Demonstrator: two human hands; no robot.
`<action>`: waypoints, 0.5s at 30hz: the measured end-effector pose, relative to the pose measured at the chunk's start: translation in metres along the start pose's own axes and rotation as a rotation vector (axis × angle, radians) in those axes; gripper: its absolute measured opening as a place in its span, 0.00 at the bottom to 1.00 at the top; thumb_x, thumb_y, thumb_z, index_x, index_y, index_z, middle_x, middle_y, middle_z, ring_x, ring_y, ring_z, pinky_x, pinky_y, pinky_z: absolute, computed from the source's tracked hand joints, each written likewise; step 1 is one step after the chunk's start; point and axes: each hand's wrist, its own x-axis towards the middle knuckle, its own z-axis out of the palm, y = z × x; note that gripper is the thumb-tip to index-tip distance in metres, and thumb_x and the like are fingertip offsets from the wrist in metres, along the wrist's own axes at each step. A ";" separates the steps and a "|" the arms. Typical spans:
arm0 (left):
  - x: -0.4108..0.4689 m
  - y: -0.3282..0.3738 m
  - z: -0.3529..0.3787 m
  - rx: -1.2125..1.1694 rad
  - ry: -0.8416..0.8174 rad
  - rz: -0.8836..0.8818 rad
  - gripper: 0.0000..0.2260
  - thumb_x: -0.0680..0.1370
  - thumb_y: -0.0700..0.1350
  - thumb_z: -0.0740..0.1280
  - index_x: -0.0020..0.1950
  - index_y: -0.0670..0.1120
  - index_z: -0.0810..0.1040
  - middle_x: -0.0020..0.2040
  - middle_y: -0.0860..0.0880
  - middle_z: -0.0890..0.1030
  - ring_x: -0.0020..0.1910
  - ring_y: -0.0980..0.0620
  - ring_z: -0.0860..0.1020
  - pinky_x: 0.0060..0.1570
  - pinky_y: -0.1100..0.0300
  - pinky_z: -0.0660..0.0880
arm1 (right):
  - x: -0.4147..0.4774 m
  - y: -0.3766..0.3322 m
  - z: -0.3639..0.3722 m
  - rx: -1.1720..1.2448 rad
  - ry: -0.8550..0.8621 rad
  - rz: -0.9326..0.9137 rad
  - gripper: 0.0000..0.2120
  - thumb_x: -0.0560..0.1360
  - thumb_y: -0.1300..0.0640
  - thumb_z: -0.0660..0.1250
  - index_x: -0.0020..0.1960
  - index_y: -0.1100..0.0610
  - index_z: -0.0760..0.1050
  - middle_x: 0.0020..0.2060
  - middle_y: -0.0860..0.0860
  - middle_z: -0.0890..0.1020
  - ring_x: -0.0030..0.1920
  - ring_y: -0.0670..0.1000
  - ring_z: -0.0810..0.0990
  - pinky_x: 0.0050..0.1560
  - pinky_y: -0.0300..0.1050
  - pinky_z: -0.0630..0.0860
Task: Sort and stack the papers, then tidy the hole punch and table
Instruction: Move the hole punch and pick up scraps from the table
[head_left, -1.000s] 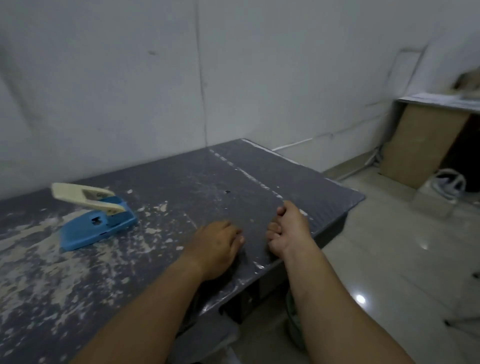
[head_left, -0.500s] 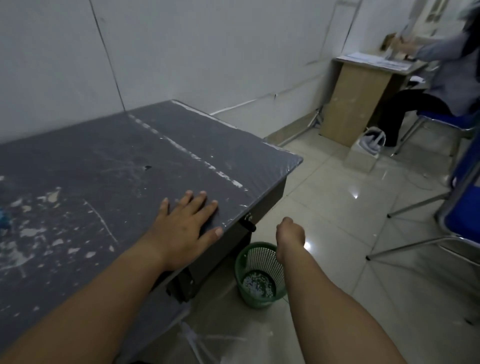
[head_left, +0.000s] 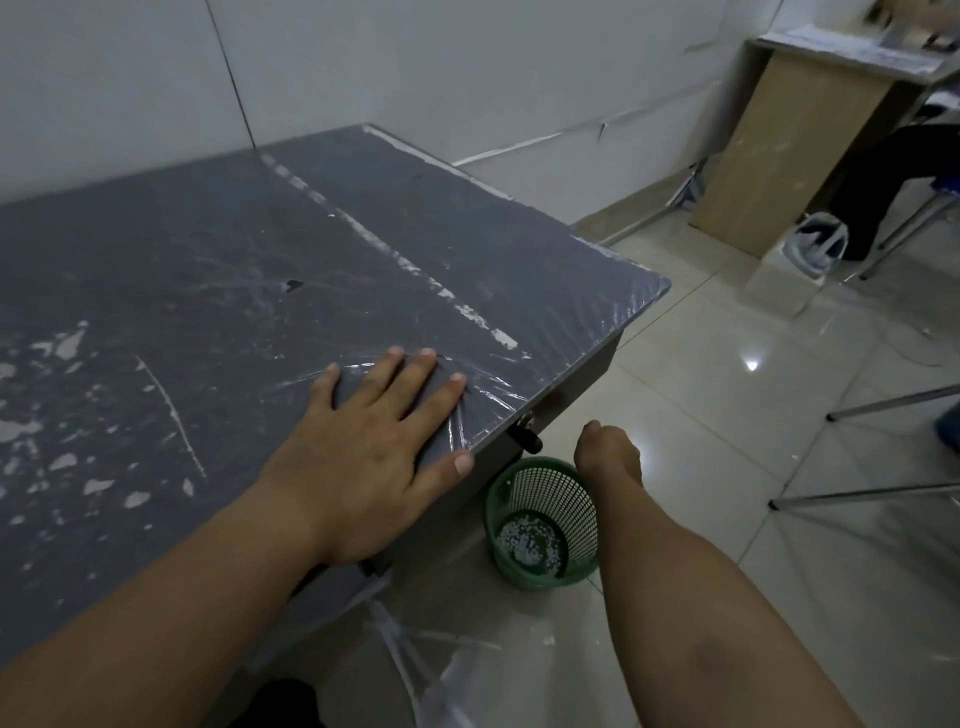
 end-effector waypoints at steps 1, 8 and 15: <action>0.000 0.000 0.000 0.002 0.000 0.000 0.35 0.72 0.70 0.31 0.78 0.59 0.33 0.79 0.55 0.34 0.78 0.54 0.33 0.75 0.40 0.41 | 0.003 0.001 0.004 -0.022 -0.005 -0.010 0.23 0.81 0.49 0.49 0.60 0.61 0.76 0.57 0.61 0.79 0.49 0.60 0.76 0.49 0.49 0.71; 0.000 0.001 -0.001 0.020 0.000 0.000 0.35 0.73 0.70 0.31 0.78 0.59 0.33 0.80 0.55 0.35 0.78 0.54 0.34 0.75 0.41 0.42 | 0.015 0.004 0.020 -0.131 -0.042 -0.051 0.23 0.81 0.48 0.48 0.60 0.60 0.76 0.57 0.60 0.80 0.54 0.61 0.78 0.50 0.49 0.72; 0.001 0.002 -0.001 0.029 -0.005 -0.004 0.34 0.73 0.70 0.31 0.78 0.59 0.33 0.80 0.54 0.35 0.78 0.53 0.35 0.75 0.40 0.44 | 0.028 0.008 0.033 -0.217 -0.063 -0.086 0.23 0.82 0.47 0.49 0.59 0.60 0.76 0.56 0.60 0.80 0.55 0.61 0.78 0.53 0.50 0.74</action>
